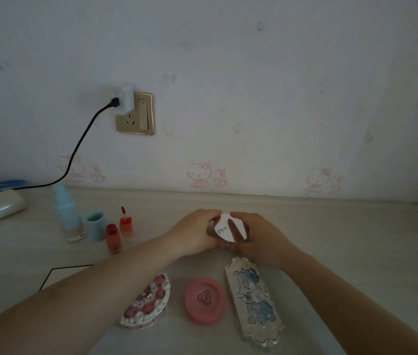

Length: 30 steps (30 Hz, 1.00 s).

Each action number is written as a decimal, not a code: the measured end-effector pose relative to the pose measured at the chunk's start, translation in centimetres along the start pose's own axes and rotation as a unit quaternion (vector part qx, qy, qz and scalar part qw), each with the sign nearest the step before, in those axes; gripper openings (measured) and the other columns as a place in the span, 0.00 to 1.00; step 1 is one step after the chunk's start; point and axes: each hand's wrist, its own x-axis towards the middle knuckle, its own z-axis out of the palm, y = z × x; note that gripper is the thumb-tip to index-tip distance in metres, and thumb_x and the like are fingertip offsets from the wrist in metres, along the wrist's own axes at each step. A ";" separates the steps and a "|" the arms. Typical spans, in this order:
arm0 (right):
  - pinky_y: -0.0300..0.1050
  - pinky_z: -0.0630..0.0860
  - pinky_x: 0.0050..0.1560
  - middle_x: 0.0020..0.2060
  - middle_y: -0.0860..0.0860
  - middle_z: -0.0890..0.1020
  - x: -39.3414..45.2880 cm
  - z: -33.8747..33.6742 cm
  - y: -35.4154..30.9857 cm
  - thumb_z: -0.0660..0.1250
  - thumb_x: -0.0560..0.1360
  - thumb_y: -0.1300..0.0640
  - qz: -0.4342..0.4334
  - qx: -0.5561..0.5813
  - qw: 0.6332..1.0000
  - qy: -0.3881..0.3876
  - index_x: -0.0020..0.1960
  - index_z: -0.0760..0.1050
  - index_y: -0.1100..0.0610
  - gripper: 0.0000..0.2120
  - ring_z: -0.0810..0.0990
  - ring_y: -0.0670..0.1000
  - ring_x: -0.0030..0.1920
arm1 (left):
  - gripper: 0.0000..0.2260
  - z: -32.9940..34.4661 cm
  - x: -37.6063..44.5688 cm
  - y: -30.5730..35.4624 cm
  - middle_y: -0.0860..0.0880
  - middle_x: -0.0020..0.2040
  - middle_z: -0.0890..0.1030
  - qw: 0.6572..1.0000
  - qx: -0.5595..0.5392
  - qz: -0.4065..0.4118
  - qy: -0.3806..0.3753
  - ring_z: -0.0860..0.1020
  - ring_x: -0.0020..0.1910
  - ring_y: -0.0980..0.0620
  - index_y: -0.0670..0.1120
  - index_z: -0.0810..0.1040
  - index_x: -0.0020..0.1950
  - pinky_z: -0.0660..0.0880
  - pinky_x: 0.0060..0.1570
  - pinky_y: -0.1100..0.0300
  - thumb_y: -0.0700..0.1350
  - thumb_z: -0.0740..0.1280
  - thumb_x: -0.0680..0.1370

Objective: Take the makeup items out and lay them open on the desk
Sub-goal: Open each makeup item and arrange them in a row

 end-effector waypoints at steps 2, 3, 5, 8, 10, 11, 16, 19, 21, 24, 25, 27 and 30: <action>0.37 0.65 0.63 0.66 0.47 0.70 -0.5 -0.6 -0.1 0.73 0.69 0.51 -0.029 0.018 0.999 0.022 0.71 0.64 0.48 0.33 0.69 0.47 0.65 | 0.15 -0.9 -0.7 0.5 0.56 0.51 0.79 0.995 -0.096 -0.024 0.017 0.77 0.51 0.57 0.50 0.75 0.54 0.74 0.50 0.68 0.46 0.74 0.70; 0.36 0.66 0.63 0.65 0.46 0.71 -0.6 -0.9 -0.2 0.74 0.69 0.52 -0.043 0.031 0.998 0.031 0.71 0.64 0.48 0.33 0.70 0.46 0.64 | 0.19 -1.4 -1.1 0.9 0.57 0.52 0.78 0.983 -0.176 -0.053 0.025 0.77 0.52 0.58 0.50 0.74 0.61 0.74 0.50 0.71 0.45 0.73 0.71; 0.35 0.67 0.62 0.61 0.41 0.70 -1.1 -1.5 -0.7 0.75 0.68 0.53 -0.054 0.068 0.996 0.038 0.70 0.64 0.45 0.35 0.71 0.44 0.62 | 0.22 -2.2 -1.8 1.3 0.56 0.55 0.79 0.927 -0.353 -0.117 0.044 0.79 0.54 0.55 0.50 0.72 0.67 0.78 0.53 0.60 0.49 0.70 0.74; 0.38 0.69 0.65 0.60 0.40 0.71 -1.7 -2.3 -2.0 0.77 0.66 0.55 -0.068 0.117 0.990 0.045 0.68 0.63 0.39 0.36 0.72 0.43 0.62 | 0.15 -2.7 -2.7 1.9 0.49 0.52 0.81 0.840 -0.502 -0.200 0.037 0.80 0.48 0.50 0.48 0.77 0.60 0.79 0.49 0.51 0.54 0.66 0.76; 0.42 0.70 0.66 0.61 0.40 0.72 -2.1 -2.7 -2.9 0.77 0.66 0.56 -0.087 0.123 0.988 0.043 0.65 0.62 0.35 0.36 0.73 0.44 0.63 | 0.19 -3.0 -3.5 2.4 0.45 0.46 0.82 0.794 -0.564 -0.226 -0.002 0.82 0.42 0.47 0.44 0.78 0.57 0.80 0.45 0.51 0.58 0.61 0.78; 0.42 0.70 0.66 0.61 0.40 0.72 -2.4 -2.9 -3.5 0.77 0.66 0.56 -0.096 0.122 0.987 0.039 0.65 0.62 0.35 0.36 0.73 0.43 0.63 | 0.21 -3.0 -4.0 2.6 0.43 0.44 0.82 0.776 -0.588 -0.226 -0.022 0.82 0.41 0.46 0.43 0.78 0.57 0.81 0.43 0.51 0.59 0.59 0.78; 0.42 0.67 0.68 0.66 0.37 0.68 -3.2 -3.6 -5.2 0.74 0.69 0.58 -0.130 0.084 0.988 0.021 0.67 0.64 0.39 0.34 0.68 0.39 0.67 | 0.23 -3.2 -5.8 3.9 0.39 0.44 0.81 0.708 -0.677 -0.200 -0.019 0.82 0.35 0.44 0.40 0.76 0.61 0.82 0.40 0.52 0.57 0.56 0.80; 0.40 0.67 0.67 0.65 0.36 0.68 -3.3 -4.0 -6.4 0.72 0.71 0.58 -0.125 0.076 0.989 0.003 0.64 0.64 0.36 0.30 0.67 0.37 0.66 | 0.19 -3.2 -6.3 4.6 0.40 0.44 0.83 0.677 -0.712 -0.185 0.038 0.83 0.40 0.44 0.40 0.77 0.54 0.82 0.42 0.52 0.54 0.58 0.80; 0.38 0.70 0.61 0.56 0.35 0.74 -3.4 -4.4 -7.7 0.71 0.72 0.56 -0.117 0.092 0.989 -0.011 0.61 0.70 0.38 0.22 0.71 0.31 0.56 | 0.17 -3.3 -6.7 5.0 0.41 0.52 0.83 0.646 -0.743 -0.164 0.061 0.82 0.50 0.45 0.40 0.78 0.57 0.80 0.48 0.50 0.52 0.60 0.80; 0.42 0.71 0.61 0.53 0.37 0.78 -3.4 -4.4 -9.5 0.68 0.73 0.49 -0.110 0.114 0.987 0.016 0.59 0.73 0.41 0.15 0.74 0.36 0.57 | 0.16 -3.5 -7.4 5.6 0.43 0.58 0.81 0.665 -0.730 -0.131 0.089 0.79 0.55 0.46 0.40 0.78 0.61 0.76 0.58 0.48 0.49 0.61 0.80; 0.44 0.69 0.64 0.56 0.38 0.77 -3.4 -4.4 -10.0 0.67 0.74 0.47 -0.094 0.106 0.990 0.027 0.62 0.72 0.42 0.17 0.73 0.40 0.61 | 0.16 -3.5 -7.6 5.7 0.43 0.57 0.80 0.676 -0.720 -0.124 0.097 0.79 0.54 0.45 0.41 0.77 0.61 0.76 0.59 0.48 0.49 0.61 0.80; 0.45 0.67 0.67 0.61 0.43 0.76 -3.2 -4.4 -10.9 0.63 0.77 0.47 -0.066 0.090 0.993 0.034 0.66 0.70 0.46 0.18 0.72 0.45 0.65 | 0.15 -3.6 -7.9 5.9 0.42 0.54 0.79 0.688 -0.709 -0.112 0.108 0.78 0.50 0.47 0.42 0.76 0.63 0.77 0.57 0.49 0.48 0.62 0.80; 0.48 0.70 0.65 0.62 0.46 0.77 -3.2 -4.3 -12.1 0.61 0.77 0.48 -0.055 0.065 0.996 0.037 0.65 0.72 0.48 0.17 0.75 0.46 0.62 | 0.14 -3.6 -8.1 6.2 0.45 0.53 0.79 0.696 -0.702 -0.091 0.121 0.78 0.47 0.51 0.45 0.75 0.64 0.74 0.60 0.49 0.48 0.60 0.81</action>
